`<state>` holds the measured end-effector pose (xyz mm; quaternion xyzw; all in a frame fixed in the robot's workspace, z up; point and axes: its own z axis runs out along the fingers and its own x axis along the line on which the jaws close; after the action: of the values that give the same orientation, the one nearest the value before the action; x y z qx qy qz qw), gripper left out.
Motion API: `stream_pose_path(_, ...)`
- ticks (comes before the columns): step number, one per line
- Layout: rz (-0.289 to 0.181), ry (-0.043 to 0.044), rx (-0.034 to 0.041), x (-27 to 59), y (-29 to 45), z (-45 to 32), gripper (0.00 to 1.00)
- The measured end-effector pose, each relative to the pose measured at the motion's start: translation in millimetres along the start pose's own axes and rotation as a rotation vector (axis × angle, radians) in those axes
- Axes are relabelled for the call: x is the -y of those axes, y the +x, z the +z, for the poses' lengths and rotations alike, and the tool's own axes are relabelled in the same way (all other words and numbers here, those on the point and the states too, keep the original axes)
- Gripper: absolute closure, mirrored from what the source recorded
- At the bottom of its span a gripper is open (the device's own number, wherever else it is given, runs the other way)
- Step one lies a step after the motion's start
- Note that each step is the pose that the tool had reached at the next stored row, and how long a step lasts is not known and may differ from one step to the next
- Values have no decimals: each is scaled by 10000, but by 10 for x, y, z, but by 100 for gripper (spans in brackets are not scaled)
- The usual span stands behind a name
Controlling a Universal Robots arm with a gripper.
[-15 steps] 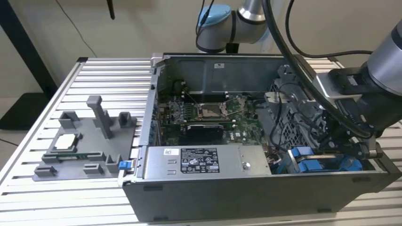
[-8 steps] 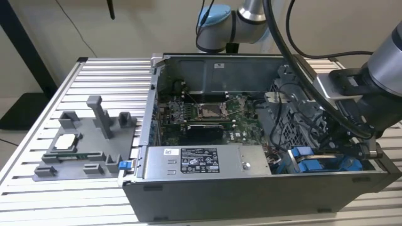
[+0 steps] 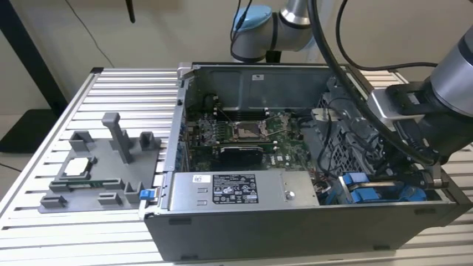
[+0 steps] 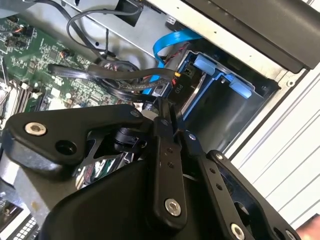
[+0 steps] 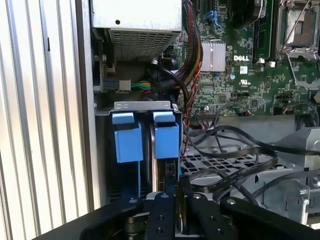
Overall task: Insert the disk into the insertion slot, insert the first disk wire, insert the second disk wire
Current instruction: 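Insert the second disk wire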
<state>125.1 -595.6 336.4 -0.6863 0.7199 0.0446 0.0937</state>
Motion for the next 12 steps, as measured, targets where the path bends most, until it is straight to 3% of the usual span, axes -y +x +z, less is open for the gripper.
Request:
stream_pose_path(4,-1,1,-11,-1,4,20,100)
stream_pose_path(5,0,1,4,-1,5,24,0)
stream_pose_path(7,2,0,31,2,-4,-21,0)
stream_pose_path(12,3,-1,39,16,-47,-234,0)
